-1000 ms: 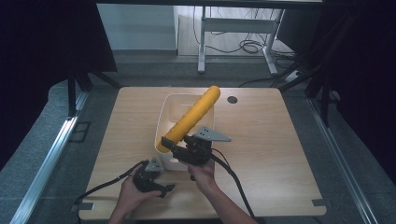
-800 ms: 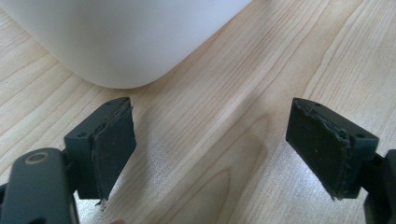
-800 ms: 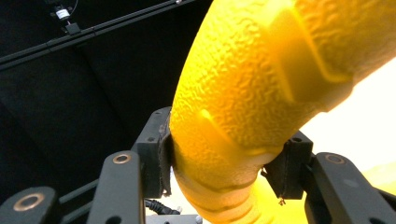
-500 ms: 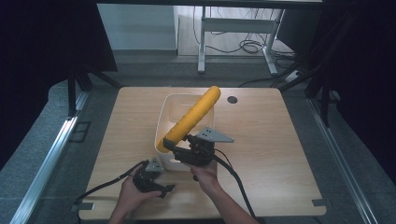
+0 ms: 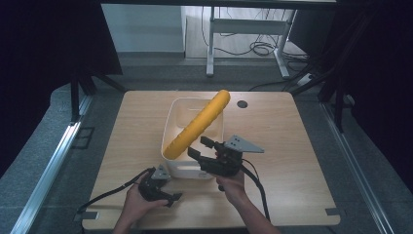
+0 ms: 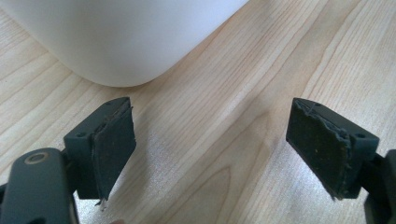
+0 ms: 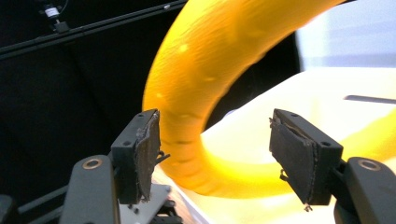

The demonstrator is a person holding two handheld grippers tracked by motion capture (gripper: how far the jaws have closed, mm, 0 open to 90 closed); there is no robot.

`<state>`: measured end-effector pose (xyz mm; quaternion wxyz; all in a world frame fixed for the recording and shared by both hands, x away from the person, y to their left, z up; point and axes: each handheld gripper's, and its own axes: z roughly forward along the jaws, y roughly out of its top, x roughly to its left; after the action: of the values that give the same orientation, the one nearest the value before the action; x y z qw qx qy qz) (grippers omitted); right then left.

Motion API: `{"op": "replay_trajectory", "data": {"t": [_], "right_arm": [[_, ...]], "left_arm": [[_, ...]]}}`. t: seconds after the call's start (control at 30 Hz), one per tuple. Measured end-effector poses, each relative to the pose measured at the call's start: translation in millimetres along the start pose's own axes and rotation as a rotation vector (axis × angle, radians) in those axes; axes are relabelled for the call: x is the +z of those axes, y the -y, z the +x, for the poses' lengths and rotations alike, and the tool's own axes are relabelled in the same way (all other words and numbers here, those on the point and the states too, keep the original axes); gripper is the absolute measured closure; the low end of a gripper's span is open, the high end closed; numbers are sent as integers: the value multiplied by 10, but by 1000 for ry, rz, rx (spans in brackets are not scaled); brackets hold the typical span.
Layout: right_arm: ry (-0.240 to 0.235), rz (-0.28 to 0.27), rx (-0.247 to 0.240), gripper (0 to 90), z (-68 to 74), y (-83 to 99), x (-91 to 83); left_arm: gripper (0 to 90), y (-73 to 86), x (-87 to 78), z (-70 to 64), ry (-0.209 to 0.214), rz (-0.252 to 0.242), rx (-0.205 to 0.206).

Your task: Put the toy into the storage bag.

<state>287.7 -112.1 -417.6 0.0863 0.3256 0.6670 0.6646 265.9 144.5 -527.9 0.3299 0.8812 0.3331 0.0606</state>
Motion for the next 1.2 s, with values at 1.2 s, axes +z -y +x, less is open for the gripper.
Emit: {"op": "replay_trajectory", "data": {"t": [1.2], "right_arm": [[221, 141, -25, 384, -1149, 371, -1059]], "left_arm": [[158, 3, 0, -2, -1, 3, 1]]}}
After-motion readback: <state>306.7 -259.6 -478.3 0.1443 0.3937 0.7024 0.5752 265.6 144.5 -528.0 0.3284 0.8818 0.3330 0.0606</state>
